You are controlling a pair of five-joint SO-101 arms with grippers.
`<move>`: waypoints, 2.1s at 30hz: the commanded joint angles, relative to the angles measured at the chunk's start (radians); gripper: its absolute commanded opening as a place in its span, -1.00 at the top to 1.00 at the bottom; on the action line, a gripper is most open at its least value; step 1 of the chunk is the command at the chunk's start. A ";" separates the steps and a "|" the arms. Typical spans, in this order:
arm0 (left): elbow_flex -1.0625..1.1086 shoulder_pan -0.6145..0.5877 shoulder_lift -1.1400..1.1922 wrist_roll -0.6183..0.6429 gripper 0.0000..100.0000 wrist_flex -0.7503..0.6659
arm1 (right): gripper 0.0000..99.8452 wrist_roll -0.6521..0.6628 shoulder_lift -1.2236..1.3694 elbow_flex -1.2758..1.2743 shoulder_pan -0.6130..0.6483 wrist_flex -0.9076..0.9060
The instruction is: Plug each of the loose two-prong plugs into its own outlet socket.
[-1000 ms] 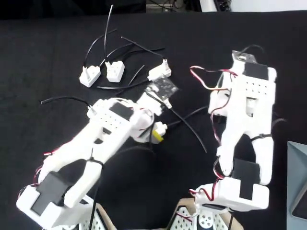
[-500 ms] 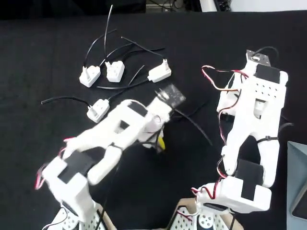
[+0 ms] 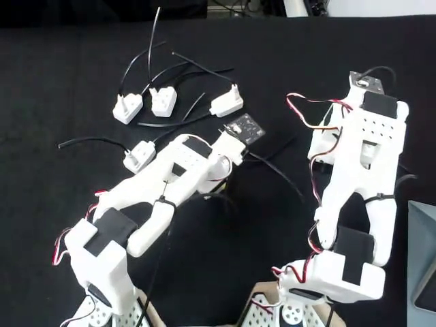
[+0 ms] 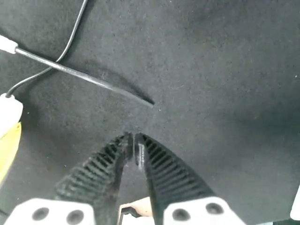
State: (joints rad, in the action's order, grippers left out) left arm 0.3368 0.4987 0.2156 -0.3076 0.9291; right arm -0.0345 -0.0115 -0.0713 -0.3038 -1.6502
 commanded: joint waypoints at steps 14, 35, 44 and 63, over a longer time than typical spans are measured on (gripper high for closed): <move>0.423 -0.022 -0.557 0.012 0.88 0.147 | 0.98 0.005 -0.041 -0.008 -0.012 0.003; 0.367 -0.378 -0.591 0.075 0.36 0.183 | 0.98 0.002 -0.048 -0.068 0.029 0.005; 0.278 -0.308 -0.585 -0.115 0.35 0.308 | 0.98 -0.003 -0.048 -0.064 0.051 0.005; 0.344 -0.263 -0.285 -0.133 0.80 -0.003 | 0.98 -0.005 -0.048 -0.070 0.072 0.005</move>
State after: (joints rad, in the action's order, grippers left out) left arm 0.6928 0.2256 -0.0683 -0.5194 0.9490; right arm -0.0345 -0.0130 -0.1465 -0.2348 -1.6487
